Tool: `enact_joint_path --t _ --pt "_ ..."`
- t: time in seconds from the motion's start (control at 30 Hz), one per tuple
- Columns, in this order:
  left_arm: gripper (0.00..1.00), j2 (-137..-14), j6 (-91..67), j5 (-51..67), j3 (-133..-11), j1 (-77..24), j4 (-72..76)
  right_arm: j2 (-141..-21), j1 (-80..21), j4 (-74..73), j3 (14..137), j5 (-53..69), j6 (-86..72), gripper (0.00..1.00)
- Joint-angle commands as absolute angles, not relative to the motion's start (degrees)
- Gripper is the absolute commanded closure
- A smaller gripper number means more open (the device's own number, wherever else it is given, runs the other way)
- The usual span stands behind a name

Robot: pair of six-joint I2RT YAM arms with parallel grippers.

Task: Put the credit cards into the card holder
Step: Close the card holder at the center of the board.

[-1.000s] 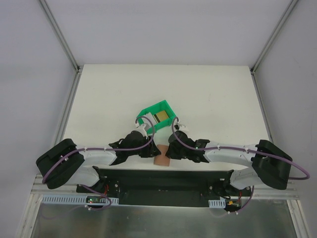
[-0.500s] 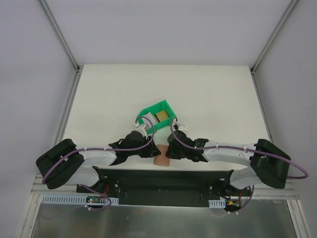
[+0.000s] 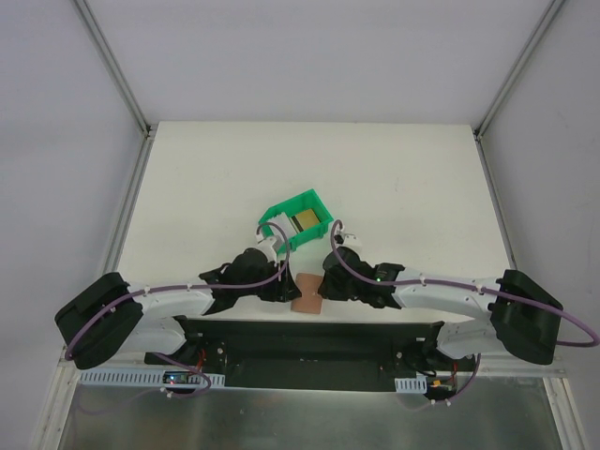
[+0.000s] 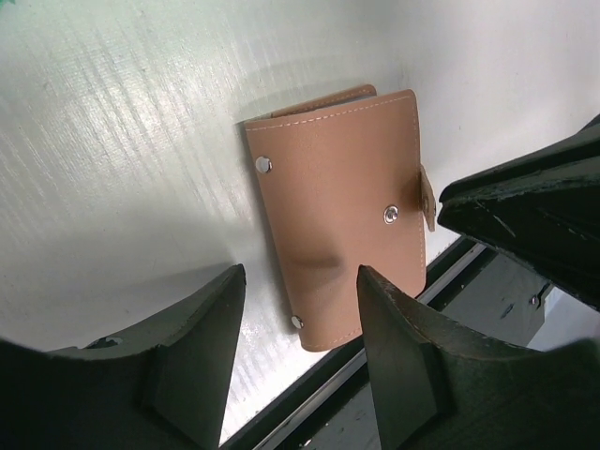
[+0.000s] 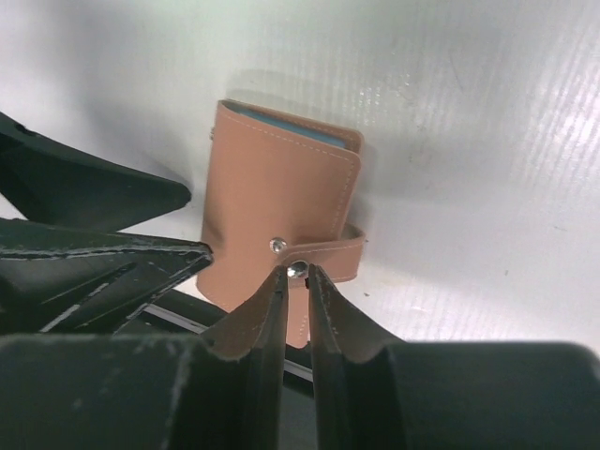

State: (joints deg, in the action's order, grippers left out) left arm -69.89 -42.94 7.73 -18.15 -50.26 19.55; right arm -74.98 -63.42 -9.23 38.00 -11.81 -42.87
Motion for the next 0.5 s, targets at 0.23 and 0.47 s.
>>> enact_joint_path --t 0.23,0.47 --pt "0.49 -75.23 -40.86 8.79 -18.45 -50.80 11.34 -73.65 -63.37 -7.65 35.68 -13.27 -43.51 0.82" --pt "0.55 -77.70 -41.92 8.53 -18.99 -50.71 11.51 -74.88 -62.93 -7.21 36.65 -12.75 -42.71 0.82"
